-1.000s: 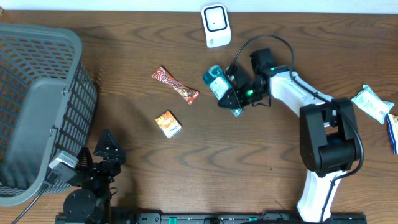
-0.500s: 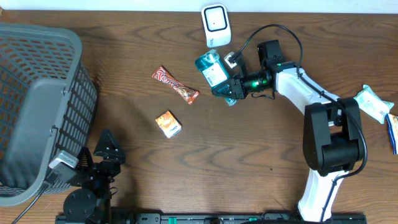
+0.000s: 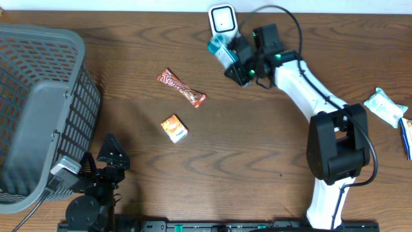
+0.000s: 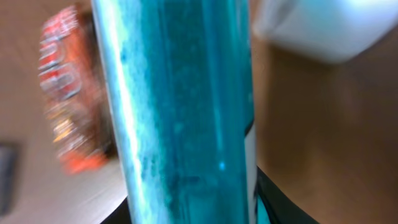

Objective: Scan the item barcode
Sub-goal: 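Raise the Listerine bottle upright and hold it before the white scanner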

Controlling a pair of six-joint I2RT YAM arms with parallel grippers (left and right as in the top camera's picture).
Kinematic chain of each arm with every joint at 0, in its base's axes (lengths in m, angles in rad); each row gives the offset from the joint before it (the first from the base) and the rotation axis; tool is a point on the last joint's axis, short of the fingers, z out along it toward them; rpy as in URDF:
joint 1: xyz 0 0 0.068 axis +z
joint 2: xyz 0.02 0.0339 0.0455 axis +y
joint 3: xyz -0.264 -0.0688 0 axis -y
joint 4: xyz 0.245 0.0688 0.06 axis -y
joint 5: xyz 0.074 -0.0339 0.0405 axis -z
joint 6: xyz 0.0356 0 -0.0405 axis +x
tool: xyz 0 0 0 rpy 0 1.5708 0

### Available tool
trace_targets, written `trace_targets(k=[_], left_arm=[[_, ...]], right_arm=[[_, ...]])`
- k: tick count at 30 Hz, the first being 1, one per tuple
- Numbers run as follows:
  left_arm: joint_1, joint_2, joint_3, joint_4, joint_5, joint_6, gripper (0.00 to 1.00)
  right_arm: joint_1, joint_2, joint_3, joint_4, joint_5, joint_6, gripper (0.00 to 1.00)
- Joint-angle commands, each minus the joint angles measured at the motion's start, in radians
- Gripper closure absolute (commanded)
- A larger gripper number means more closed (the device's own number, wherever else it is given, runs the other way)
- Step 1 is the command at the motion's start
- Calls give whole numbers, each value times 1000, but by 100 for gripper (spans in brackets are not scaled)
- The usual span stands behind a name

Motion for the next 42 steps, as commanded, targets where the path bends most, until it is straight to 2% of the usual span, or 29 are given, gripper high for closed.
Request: trace_targets(k=[1,5,11,16,28,37,42], left_arm=[[-5,-6,-2,2,-13,-5,2],[-5,-6,-2,2,-13,-5,2],[-5,-6,-2,2,-13,-5,2],[-5,-6,-2,2,-13,-5,2],[-5,-6,-2,2,-13,-5,2],[-5,-6,-2,2,-13,-5,2],[-5,-6,-2,2,-13,-5,2]], right_arm=[[42,-10,47,72,375,-72,97],[57,6,47,190,528,-140,97],[57,43,65,320,563,-157,99],[73,132,151,358,623,-180,98],[114,420,476,369,906,-365,99],[131,434,531,402,1033,-366,99],[114,433,566,300,1088,-324,99]])
